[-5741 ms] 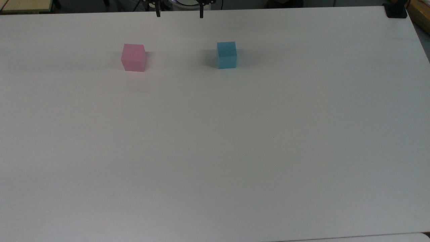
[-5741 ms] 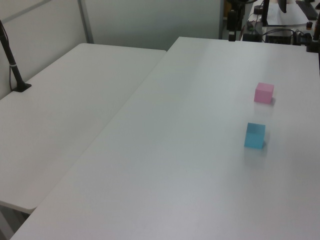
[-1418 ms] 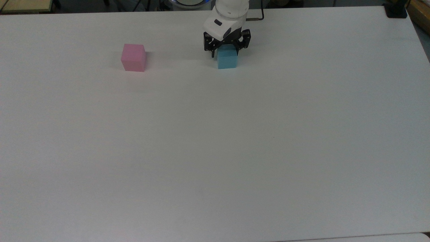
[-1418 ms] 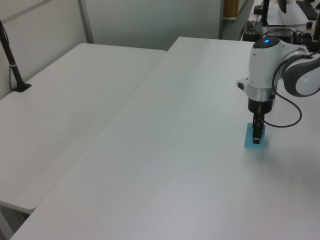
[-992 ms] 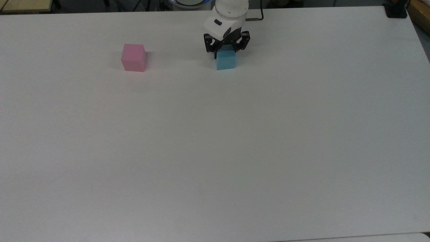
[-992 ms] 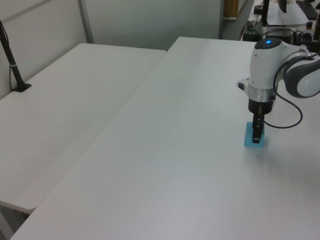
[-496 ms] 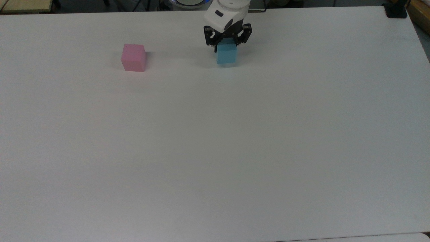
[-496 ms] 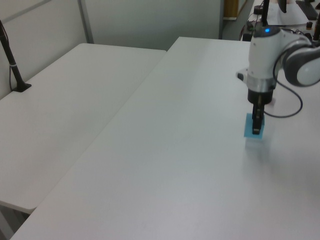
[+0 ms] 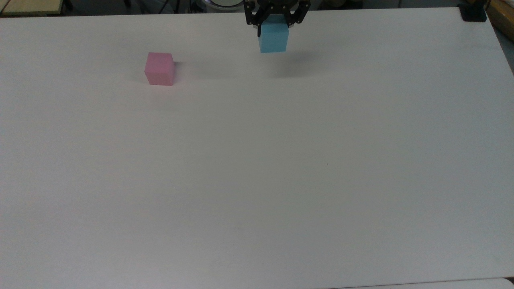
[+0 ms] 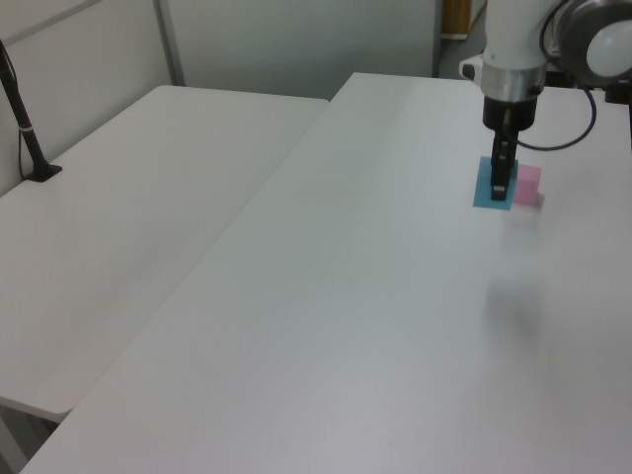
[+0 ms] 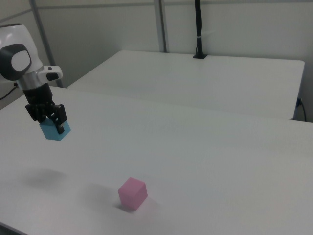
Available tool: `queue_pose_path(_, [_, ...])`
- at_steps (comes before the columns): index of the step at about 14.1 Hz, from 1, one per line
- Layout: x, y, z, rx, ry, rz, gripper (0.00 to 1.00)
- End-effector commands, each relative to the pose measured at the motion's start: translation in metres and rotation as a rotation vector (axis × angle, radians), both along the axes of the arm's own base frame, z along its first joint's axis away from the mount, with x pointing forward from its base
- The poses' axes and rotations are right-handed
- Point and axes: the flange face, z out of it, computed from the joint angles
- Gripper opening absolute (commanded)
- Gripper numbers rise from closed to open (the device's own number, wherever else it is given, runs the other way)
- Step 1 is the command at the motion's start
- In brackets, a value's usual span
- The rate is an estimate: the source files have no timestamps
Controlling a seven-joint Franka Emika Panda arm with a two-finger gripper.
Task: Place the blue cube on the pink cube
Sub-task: 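Lift the light-blue cube and carry it over the pink cube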
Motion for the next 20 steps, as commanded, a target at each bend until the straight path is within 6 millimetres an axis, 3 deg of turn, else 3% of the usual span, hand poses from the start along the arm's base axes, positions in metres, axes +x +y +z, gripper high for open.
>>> queue_pose_path(1, [0.007, -0.025, 0.01, -0.013, -0.003, -0.04, 0.09])
queue_pose_path(5, [0.012, -0.077, 0.02, -0.003, 0.002, -0.039, 0.09])
queue_pose_path(9, [0.019, -0.144, 0.019, -0.003, 0.009, -0.065, 0.1])
queue_pose_path(13, [0.018, -0.199, 0.018, -0.002, 0.015, -0.081, 0.1])
queue_pose_path(17, [0.009, -0.244, 0.013, 0.001, 0.032, -0.081, 0.1])
queue_pose_path(20, [0.002, -0.266, -0.003, 0.003, 0.032, -0.115, 0.1])
